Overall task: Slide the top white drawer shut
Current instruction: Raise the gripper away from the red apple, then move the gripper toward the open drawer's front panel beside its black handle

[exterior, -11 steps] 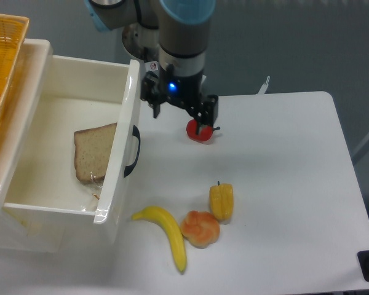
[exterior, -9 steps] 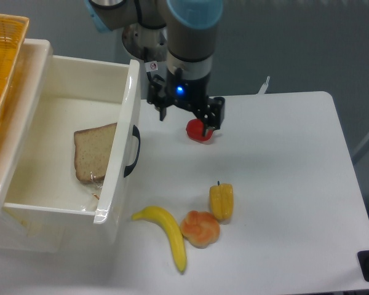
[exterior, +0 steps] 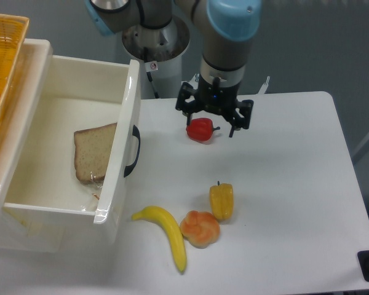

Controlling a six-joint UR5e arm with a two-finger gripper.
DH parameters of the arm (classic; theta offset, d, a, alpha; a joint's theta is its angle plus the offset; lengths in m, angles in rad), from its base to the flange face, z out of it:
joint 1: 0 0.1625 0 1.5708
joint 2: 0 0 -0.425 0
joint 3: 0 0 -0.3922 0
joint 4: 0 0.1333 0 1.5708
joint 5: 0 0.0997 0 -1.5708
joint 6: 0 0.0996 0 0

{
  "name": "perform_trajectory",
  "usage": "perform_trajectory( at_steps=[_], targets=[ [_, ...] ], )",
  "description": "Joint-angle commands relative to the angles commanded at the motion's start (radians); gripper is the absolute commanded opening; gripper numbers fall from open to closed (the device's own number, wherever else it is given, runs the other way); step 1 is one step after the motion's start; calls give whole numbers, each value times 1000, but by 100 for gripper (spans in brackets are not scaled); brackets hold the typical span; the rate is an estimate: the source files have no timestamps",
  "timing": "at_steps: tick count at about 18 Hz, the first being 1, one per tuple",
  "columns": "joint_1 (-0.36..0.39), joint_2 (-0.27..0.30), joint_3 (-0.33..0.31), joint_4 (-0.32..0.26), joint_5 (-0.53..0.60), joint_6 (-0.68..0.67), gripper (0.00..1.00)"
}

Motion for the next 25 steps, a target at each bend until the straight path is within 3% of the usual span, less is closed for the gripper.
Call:
perform_trajectory(
  at_steps=[10, 15, 25],
  targets=[
    [15, -20, -84, 20, 2, -83, 100],
    [-1, -83, -84, 31, 6, -256, 100],
    [-77, -170, -74, 31, -5, -255, 100]
  ],
)
